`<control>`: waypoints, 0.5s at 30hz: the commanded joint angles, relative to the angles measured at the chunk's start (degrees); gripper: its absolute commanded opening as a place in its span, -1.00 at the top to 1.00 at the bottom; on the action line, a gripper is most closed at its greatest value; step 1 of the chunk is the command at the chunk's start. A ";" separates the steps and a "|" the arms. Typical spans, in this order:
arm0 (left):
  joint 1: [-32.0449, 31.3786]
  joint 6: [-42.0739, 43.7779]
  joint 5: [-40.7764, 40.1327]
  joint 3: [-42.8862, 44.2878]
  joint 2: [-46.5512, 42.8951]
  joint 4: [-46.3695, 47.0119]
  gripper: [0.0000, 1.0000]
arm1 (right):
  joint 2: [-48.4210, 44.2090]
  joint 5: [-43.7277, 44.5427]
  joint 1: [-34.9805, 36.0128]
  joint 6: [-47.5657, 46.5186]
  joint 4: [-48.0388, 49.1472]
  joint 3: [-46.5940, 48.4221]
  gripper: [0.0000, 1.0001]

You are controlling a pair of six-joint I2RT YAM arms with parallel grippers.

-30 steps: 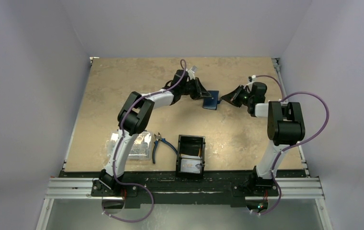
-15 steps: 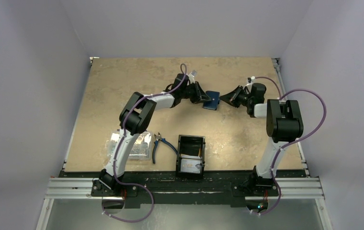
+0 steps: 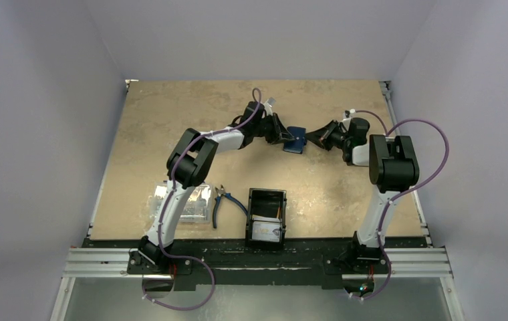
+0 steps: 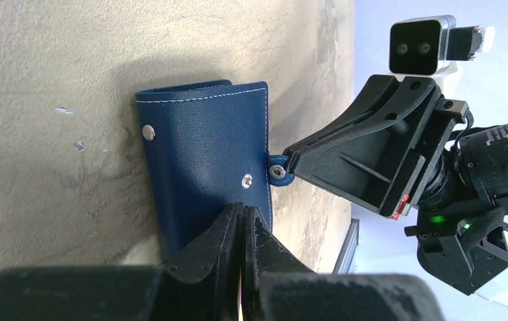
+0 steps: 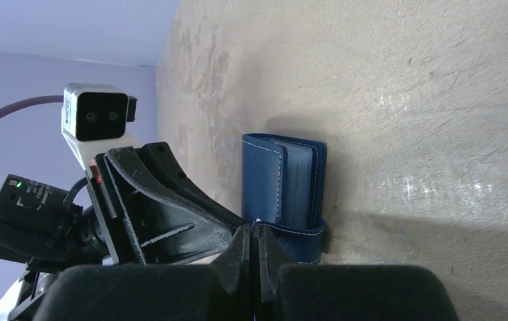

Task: Put the credit cards into the card holder
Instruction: Close the card holder at the center of the board.

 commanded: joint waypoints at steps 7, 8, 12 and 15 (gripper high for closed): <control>-1.26 3.02 -2.61 1.25 2.72 -5.51 1.00 | 2.36 -2.83 1.95 4.29 4.47 2.61 1.00; -1.32 3.05 -2.51 1.42 2.82 -5.52 1.00 | 2.47 -2.93 2.13 4.40 4.54 2.74 1.00; -1.74 4.57 -2.22 3.17 3.44 -7.33 1.00 | 2.34 -1.99 2.61 2.10 1.51 3.87 1.00; -1.90 4.09 -1.62 3.27 3.59 -6.64 1.00 | 2.51 -0.78 2.61 0.30 -0.58 3.98 1.00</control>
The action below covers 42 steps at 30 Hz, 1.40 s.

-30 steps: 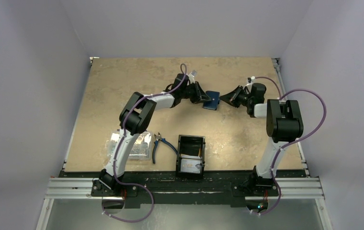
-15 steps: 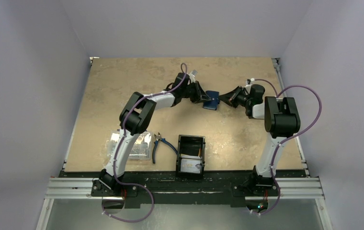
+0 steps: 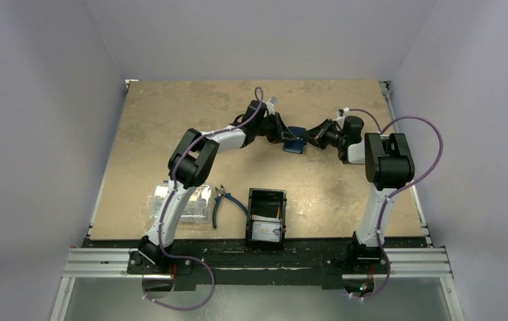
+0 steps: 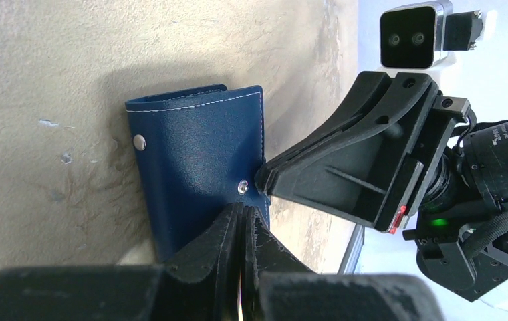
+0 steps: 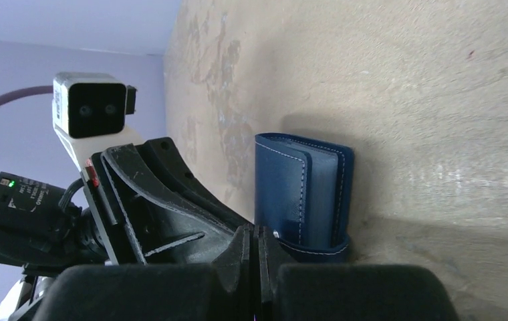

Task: Put the credit cards into the card holder
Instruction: Close the card holder at the center of the board.

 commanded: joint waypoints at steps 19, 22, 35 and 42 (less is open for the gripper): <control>-1.35 2.57 -1.10 -0.29 1.74 -2.88 1.00 | -16.68 29.65 7.93 -38.96 -48.92 13.80 -0.09; -1.50 2.52 -1.11 -0.35 1.73 -2.75 1.00 | -15.59 34.99 10.08 -39.01 -50.98 15.38 -0.12; -1.47 2.85 -0.93 -0.68 1.54 -2.45 1.00 | -12.04 40.77 13.62 -39.25 -51.34 17.60 0.19; -1.47 2.78 -0.76 -0.65 1.54 -2.26 1.00 | -11.23 39.81 13.63 -39.00 -50.56 18.28 0.44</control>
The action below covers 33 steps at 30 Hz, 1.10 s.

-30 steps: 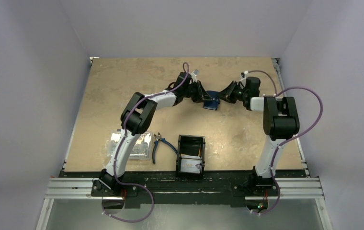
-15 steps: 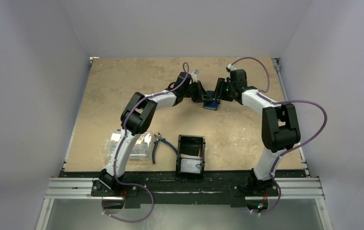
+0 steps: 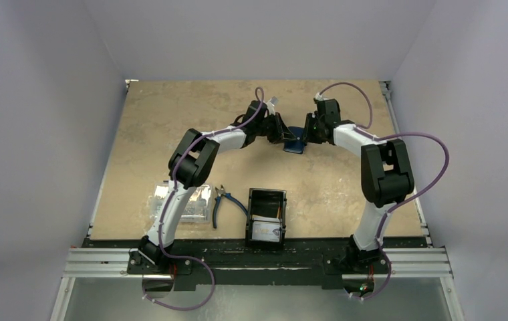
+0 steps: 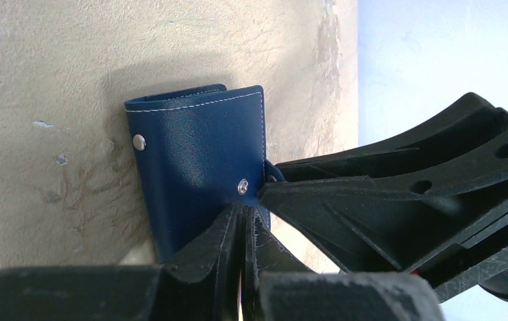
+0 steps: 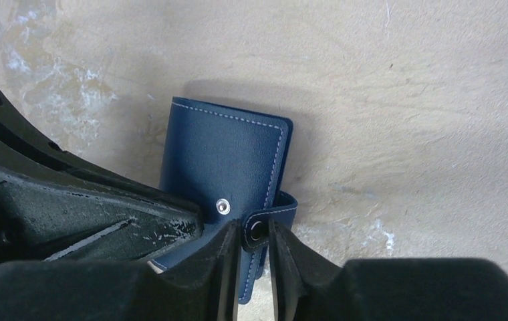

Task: Put the credit cards into the card holder
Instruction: Close the card holder at the center of the board.

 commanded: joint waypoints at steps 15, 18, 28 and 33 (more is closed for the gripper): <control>-1.11 2.48 -0.46 -1.32 1.50 -2.37 1.00 | -4.66 -10.77 -3.99 3.53 5.86 -2.38 1.00; -1.18 2.39 -0.47 -1.45 1.49 -2.15 1.00 | -4.94 -21.04 -8.22 7.59 12.31 -6.42 0.99; -1.16 1.68 0.04 -1.42 1.69 -1.36 1.00 | 0.13 -30.30 -10.09 10.42 17.40 -7.40 1.00; -1.17 1.88 0.03 -1.24 1.76 -1.52 1.00 | 0.99 -34.47 -10.65 13.32 21.51 -8.84 0.75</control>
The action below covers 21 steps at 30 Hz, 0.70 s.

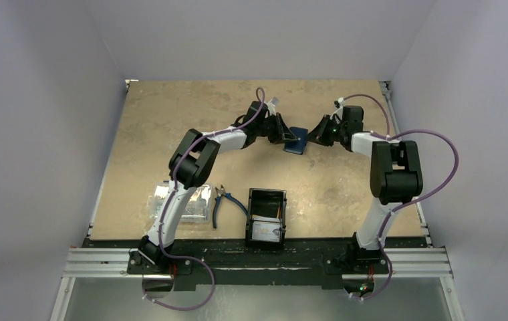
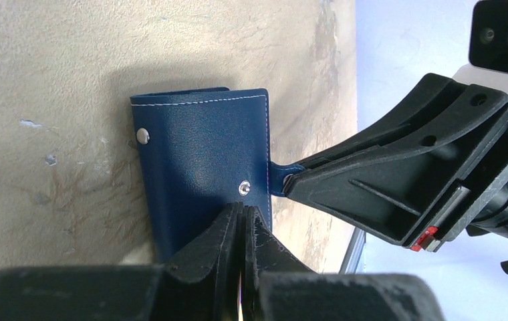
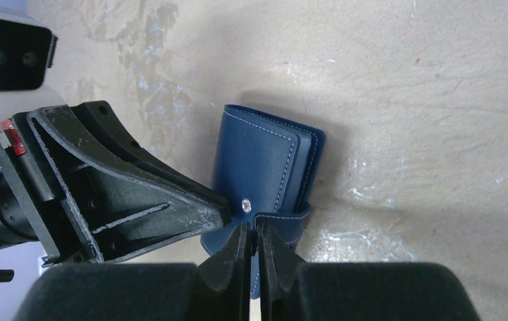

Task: Put the credit cards into the card holder
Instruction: Close the card holder at the center of the board.

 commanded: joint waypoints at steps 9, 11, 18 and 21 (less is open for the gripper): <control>-0.89 1.97 0.02 -0.89 1.96 -2.61 1.00 | 0.32 -11.15 -1.28 7.77 13.11 -3.95 1.00; -0.87 2.17 -0.15 -0.89 2.04 -2.86 1.00 | -1.09 -11.67 -2.60 8.91 15.19 -5.49 1.00; -0.89 1.66 -0.35 -0.87 2.55 -2.62 1.00 | -1.66 -14.28 -3.23 10.78 17.28 -6.20 1.00; -0.86 1.93 -0.52 -1.32 2.36 -2.81 1.00 | -3.22 -15.38 -3.32 13.62 22.32 -8.82 1.00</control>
